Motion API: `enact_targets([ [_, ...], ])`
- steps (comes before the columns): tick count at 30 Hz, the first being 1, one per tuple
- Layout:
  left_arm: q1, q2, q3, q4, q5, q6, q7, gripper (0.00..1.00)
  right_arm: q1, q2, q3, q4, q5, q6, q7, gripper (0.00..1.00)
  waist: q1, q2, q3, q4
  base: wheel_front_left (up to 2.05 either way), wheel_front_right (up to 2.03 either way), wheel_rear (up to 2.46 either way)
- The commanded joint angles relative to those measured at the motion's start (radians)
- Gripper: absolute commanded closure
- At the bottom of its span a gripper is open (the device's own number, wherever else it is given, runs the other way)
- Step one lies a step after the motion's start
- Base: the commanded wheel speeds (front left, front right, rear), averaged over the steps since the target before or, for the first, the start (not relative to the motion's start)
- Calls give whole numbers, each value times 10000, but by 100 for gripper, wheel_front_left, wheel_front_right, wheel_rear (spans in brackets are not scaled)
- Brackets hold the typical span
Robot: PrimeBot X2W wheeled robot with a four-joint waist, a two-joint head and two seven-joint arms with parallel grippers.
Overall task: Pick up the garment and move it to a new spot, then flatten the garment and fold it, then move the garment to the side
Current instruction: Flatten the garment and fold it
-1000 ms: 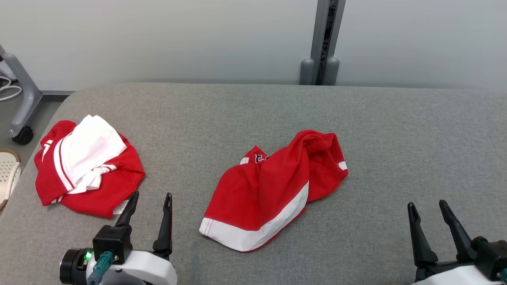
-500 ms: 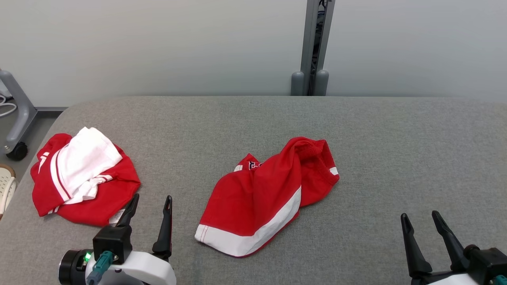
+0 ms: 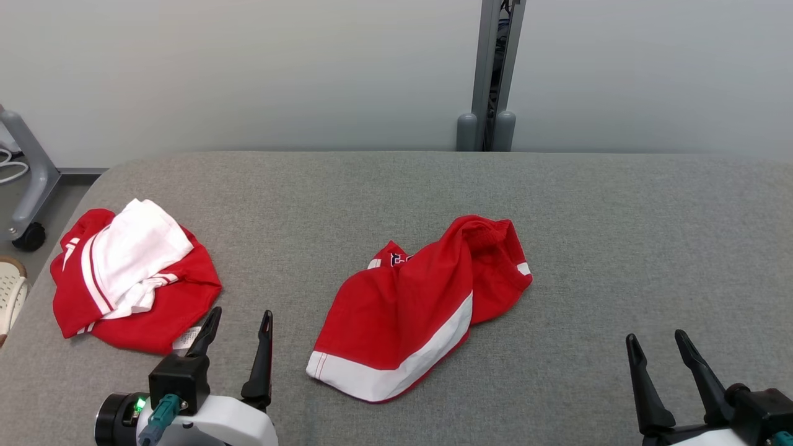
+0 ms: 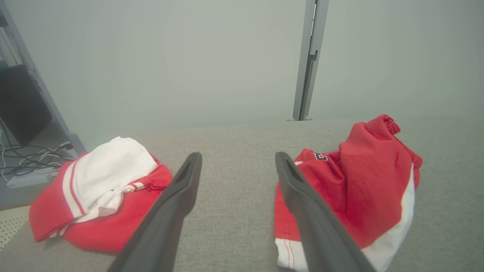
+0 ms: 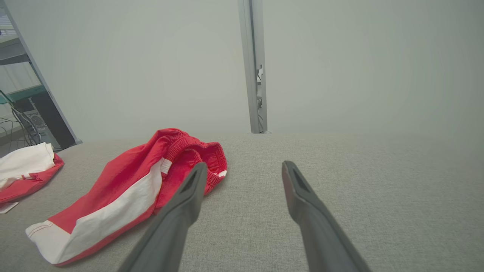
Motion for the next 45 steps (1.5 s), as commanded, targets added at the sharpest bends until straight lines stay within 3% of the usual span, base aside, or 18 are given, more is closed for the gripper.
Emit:
enact_targets([
  [1,9,69,17,-12,-3,73,1,0,59,-58,-20,-23,49,3,39,0,0,-1,0,9,0,0,0],
  [13,-187,47,-54,-19,-42,52,-73,0,-227,-350,255,-16,222,3,319,0,0,-1,45,285,0,0,0],
  [32,-1566,-812,-372,624,-118,-472,-937,0,-3746,-3461,3191,1860,2075,3,1684,0,0,-1,1946,2459,0,0,0],
  [45,-2131,-1357,-234,1275,-86,-755,-1273,0,-5689,-4392,5051,2967,3050,3,2114,0,0,-1,2697,3160,0,0,0],
])
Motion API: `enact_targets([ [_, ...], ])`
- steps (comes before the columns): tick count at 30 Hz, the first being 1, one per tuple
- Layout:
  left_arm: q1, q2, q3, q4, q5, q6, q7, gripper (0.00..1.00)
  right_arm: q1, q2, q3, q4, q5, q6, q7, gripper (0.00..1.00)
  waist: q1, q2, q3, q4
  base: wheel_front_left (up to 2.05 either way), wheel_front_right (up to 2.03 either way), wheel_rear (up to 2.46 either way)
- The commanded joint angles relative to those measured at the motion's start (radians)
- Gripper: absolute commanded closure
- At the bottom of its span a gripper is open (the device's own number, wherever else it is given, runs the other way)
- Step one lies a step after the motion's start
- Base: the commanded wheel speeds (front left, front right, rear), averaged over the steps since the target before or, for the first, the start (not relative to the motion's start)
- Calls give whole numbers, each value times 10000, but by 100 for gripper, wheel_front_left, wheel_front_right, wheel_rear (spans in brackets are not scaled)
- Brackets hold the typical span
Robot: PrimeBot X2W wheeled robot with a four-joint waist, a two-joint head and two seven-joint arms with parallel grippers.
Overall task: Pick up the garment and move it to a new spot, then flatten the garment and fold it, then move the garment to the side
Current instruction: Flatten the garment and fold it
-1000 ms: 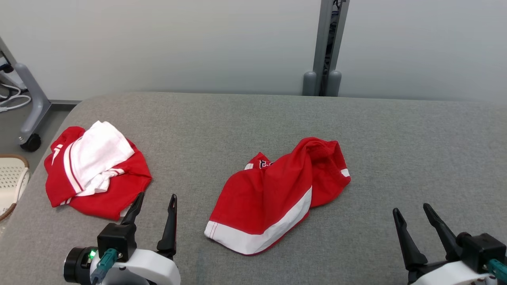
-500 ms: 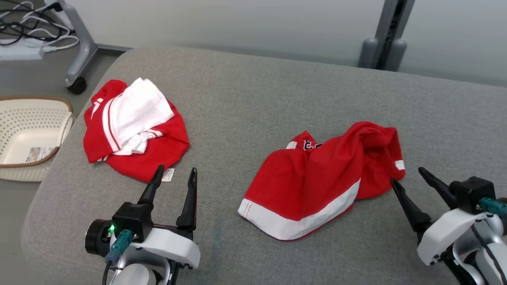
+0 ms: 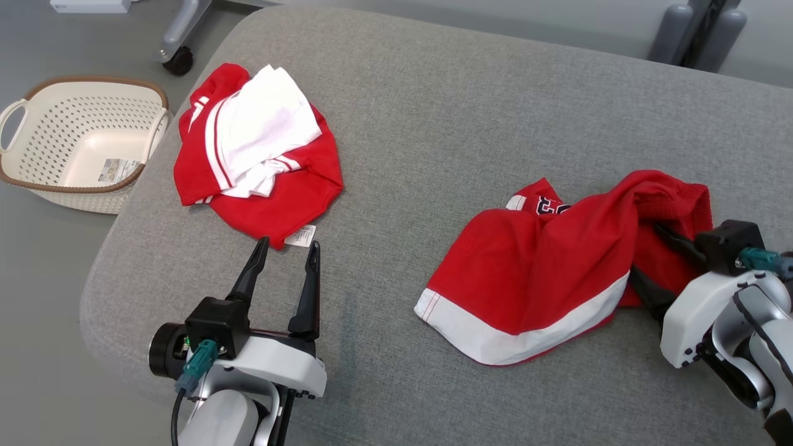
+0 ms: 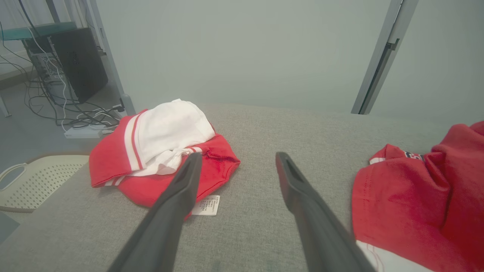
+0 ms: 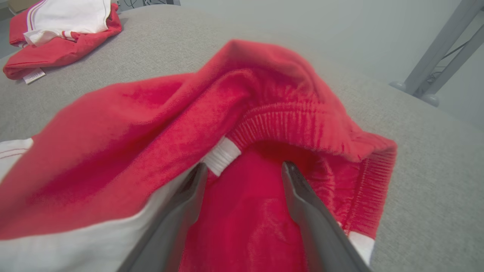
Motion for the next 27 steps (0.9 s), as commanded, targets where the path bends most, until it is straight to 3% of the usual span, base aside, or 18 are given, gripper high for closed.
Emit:
enact_targets([
  [1,-213,-49,47,35,31,-54,-53,0,-237,-132,159,72,91,3,37,0,0,0,84,77,0,0,0],
  [8,-277,-274,191,230,138,-218,-85,0,-969,-335,1079,352,857,3,87,1,0,0,192,194,0,0,0],
  [9,-291,-298,234,230,171,-253,-87,0,-1037,-363,1262,333,1003,3,149,46,0,0,213,197,0,0,0],
  [11,-299,-364,295,217,231,-283,-88,0,-1161,-454,1562,319,1316,3,157,73,0,0,240,196,0,0,0],
  [12,-289,-380,335,216,259,-317,-87,0,-1222,-490,1702,297,1475,3,153,100,0,0,252,188,0,0,0],
  [17,-219,-499,496,234,435,-433,-86,0,-1420,-791,2377,80,2178,3,54,100,0,0,256,95,0,0,0],
  [27,-91,-600,713,319,734,-618,-87,0,-1247,-1470,2782,-900,3057,3,-803,100,0,0,35,-489,0,0,0],
])
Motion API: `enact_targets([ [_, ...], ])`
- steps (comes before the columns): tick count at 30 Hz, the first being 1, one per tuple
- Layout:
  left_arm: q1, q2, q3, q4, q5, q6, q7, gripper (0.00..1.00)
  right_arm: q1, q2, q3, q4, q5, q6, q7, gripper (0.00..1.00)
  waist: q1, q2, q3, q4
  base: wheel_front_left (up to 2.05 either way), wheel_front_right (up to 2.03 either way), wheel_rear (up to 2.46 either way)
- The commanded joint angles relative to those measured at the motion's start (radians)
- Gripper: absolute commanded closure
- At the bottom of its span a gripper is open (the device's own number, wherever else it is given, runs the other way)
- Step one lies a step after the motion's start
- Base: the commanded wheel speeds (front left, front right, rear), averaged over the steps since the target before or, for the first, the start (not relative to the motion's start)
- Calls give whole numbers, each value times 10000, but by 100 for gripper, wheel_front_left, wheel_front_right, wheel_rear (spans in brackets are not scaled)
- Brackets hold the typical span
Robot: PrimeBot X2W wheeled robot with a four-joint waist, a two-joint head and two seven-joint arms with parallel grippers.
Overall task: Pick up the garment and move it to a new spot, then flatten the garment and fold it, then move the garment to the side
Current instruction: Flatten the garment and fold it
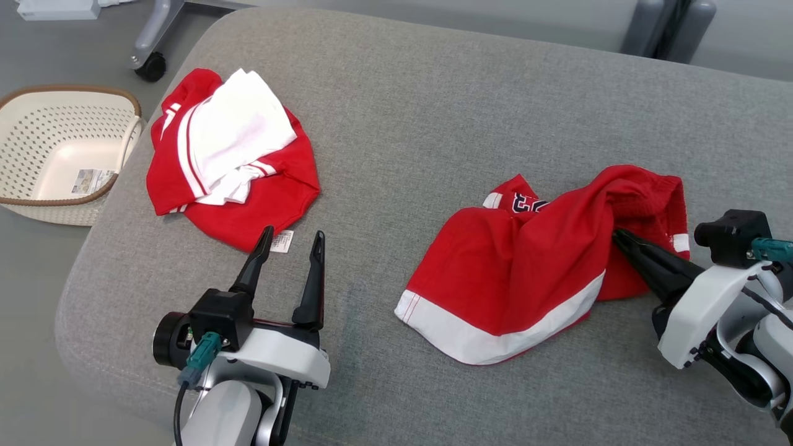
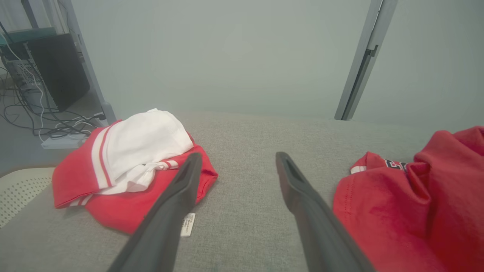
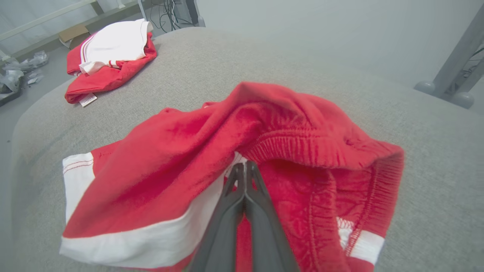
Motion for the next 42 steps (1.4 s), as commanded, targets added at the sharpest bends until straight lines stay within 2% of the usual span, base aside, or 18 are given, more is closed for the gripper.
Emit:
enact_targets([
  [1,52,17,64,15,84,-43,-47,0,136,-82,-49,-98,55,3,-176,100,0,0,-66,-115,0,0,0],
  [5,93,14,126,79,154,-82,-47,0,339,-5,-321,-90,-105,3,-656,100,0,0,-174,-272,0,0,0],
  [9,193,63,183,144,196,-61,-47,0,743,459,-1131,298,-284,3,-1469,100,0,0,-414,-455,0,0,0],
  [10,203,86,198,137,206,-60,-47,0,899,639,-1381,382,-335,3,-1616,63,0,0,-472,-511,0,0,0],
  [11,231,137,213,137,222,-52,-47,0,1022,816,-1628,453,-508,3,-1761,12,0,0,-524,-582,0,0,0],
  [12,268,178,218,141,234,-40,-47,0,1144,1000,-1945,508,-643,3,-1875,0,0,0,-589,-654,0,0,0],
  [14,338,295,224,118,259,-13,-39,0,1436,1405,-2606,561,-1066,3,-2018,0,0,0,-696,-813,0,0,0],
  [15,338,295,224,118,259,-13,-39,0,1436,1405,-2606,561,-1066,3,-2018,0,0,0,-696,-813,0,0,0],
  [18,343,443,243,31,312,32,68,0,1887,2093,-3749,432,-1868,3,-2086,0,0,0,-836,-1086,0,0,0],
  [24,508,784,272,-286,387,159,325,0,2998,3429,-6026,-572,-3743,3,-2094,0,0,0,-1130,-1683,0,0,0],
  [28,622,1002,273,-500,423,233,533,0,3859,4082,-6964,-1140,-4707,3,-2097,0,0,0,-1388,-2005,0,0,0],
  [34,972,1264,296,-786,470,417,744,0,5108,4772,-7643,-1521,-5488,3,-2096,0,0,0,-1806,-2336,0,0,0],
  [42,1711,1488,297,-1056,340,601,1011,0,6344,5240,-7886,-1724,-5832,3,-1894,0,0,0,-2343,-2569,0,0,0],
])
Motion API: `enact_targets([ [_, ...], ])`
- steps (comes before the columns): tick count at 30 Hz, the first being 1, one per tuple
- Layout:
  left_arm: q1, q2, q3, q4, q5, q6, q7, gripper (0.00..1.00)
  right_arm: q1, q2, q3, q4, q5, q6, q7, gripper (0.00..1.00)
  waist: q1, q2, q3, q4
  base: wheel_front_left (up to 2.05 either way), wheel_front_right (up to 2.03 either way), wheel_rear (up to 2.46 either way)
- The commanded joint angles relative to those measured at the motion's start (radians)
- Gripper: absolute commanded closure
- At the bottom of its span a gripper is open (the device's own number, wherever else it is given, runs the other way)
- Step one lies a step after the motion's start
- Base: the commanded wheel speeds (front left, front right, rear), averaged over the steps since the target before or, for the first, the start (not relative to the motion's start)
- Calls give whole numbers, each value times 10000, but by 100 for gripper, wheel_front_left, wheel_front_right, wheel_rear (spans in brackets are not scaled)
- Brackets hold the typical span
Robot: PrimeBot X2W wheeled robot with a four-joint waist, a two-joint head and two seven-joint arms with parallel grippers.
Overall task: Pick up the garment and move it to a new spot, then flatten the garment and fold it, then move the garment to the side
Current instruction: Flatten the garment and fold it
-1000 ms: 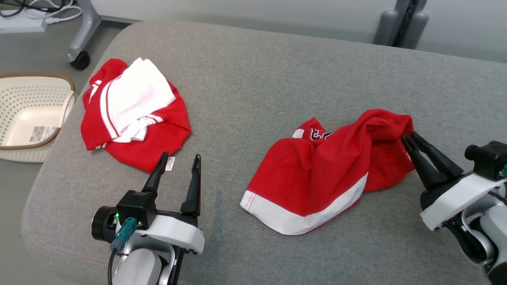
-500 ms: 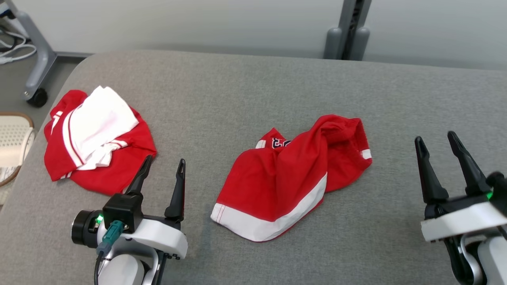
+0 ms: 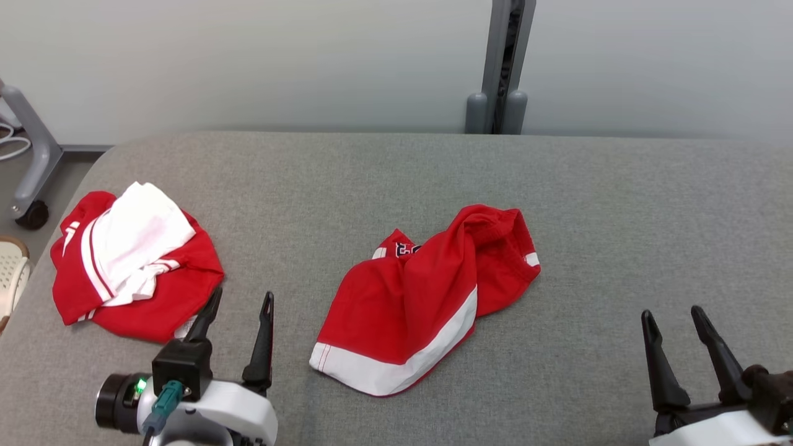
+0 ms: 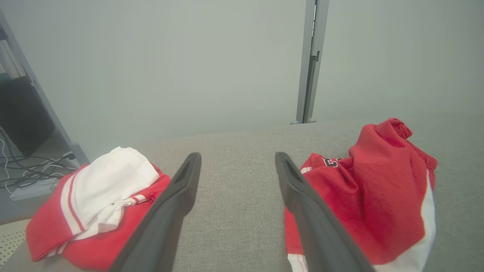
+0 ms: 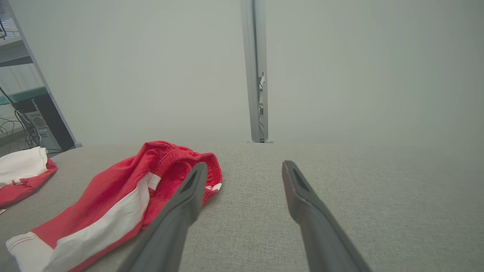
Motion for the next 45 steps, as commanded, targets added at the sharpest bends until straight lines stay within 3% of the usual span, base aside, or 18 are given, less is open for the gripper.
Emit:
enact_targets([
  [1,295,112,18,-65,-55,102,60,0,277,40,-33,-37,-61,3,110,0,0,-1,-237,-84,0,0,0],
  [13,1101,218,-38,-508,-182,391,321,0,916,250,-119,-185,51,3,283,0,0,-1,-594,-120,0,0,0],
  [29,807,186,-168,-654,-263,368,332,0,774,143,66,-312,185,3,542,0,0,-1,-460,25,0,0,0],
  [36,333,59,-406,-641,-180,198,267,0,-174,-872,1088,-356,1125,3,1544,0,0,-1,174,593,0,0,0],
  [45,-563,-670,-895,26,-281,-199,-261,0,-1789,-2246,2525,-337,2240,4,2641,0,0,-1,1348,1875,0,0,0],
])
